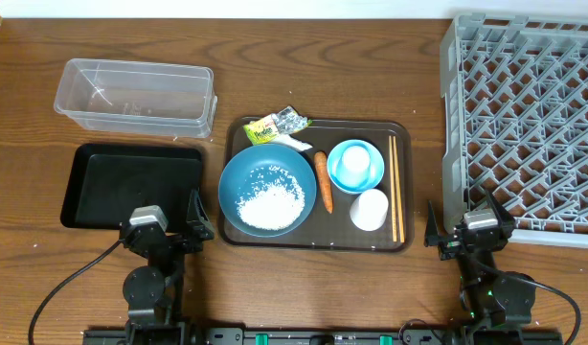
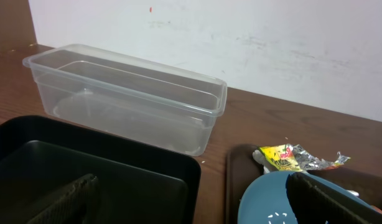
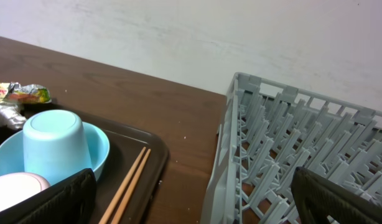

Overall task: Sort waste into correct bins and load items into the dishwasher rack
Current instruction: 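Move the left gripper toward the blue rice bowl on the tray, then lower the left gripper and grasp the rim of the blue bowl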

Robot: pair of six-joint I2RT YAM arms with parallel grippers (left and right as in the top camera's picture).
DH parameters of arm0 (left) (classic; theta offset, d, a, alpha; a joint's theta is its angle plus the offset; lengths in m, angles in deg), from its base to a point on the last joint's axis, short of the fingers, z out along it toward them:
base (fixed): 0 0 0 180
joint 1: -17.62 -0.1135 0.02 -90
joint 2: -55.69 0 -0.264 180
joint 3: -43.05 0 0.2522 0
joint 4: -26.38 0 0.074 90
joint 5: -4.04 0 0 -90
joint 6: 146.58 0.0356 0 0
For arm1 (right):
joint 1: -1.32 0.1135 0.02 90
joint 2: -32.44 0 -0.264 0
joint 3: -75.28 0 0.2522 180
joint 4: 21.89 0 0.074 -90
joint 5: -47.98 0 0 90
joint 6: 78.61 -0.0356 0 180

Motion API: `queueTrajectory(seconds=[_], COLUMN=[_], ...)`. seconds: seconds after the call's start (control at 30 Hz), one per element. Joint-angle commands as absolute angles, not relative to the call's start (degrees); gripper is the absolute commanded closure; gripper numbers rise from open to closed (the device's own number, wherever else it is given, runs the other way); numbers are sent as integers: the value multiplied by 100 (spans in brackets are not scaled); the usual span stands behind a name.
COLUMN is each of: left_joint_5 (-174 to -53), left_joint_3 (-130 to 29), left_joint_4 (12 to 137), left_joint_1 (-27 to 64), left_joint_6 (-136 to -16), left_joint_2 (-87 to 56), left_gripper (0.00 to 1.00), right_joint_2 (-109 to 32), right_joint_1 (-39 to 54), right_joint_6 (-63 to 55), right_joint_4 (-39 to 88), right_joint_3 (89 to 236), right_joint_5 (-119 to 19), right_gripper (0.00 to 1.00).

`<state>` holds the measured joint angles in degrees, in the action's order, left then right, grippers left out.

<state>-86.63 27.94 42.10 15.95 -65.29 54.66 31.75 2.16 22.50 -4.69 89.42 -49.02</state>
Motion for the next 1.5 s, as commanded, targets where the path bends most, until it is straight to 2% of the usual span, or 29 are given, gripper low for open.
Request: queueTrajectory(seconds=[0.0,0.47,0.53,0.63,0.7,0.9,1.0,1.17,1.33,1.47], left_joint_5=[-8510,-8560,-9045,-10767,-11263,-11537,-11897,-12057,-12136,-12133], left_joint_3=[2906,2906,2906,2904,2904,2904,2886,2464,1286,-49], left_joint_4=[4424,4389,4349,4262,4220,4146,3761,3790,4913,6015], left_joint_1=[1577,1577,1579,1577,1577,1577,1577,1577,1577,1579], left_joint_6=[-6431,-6490,-7015,-8920,-9591,-11113,-11067,-11001,-10046,-8837], left_joint_2=[5433,5433,5433,5433,5433,5433,5433,5402,4668,3271], left_gripper=[2,2,2,2,2,2,2,2,2,2], right_joint_2=[3206,3206,3206,3206,3206,3206,3206,3206,3206,3206], right_joint_1=[247,247,247,247,247,247,247,247,247,247], right_joint_6=[2324,2324,2324,2324,2324,2324,2324,2324,2324,2324], right_joint_4=[-443,-443,-443,-443,-443,-443,-443,-443,-443,-443], right_joint_3=[8936,8936,8936,8936,8936,8936,8936,8936,8936,8936], right_joint_5=[-4845,-4845,-4845,-4845,-4845,-4845,-4845,-4845,-4845,-4845], right_gripper=[1,1,1,1,1,1,1,1,1,1])
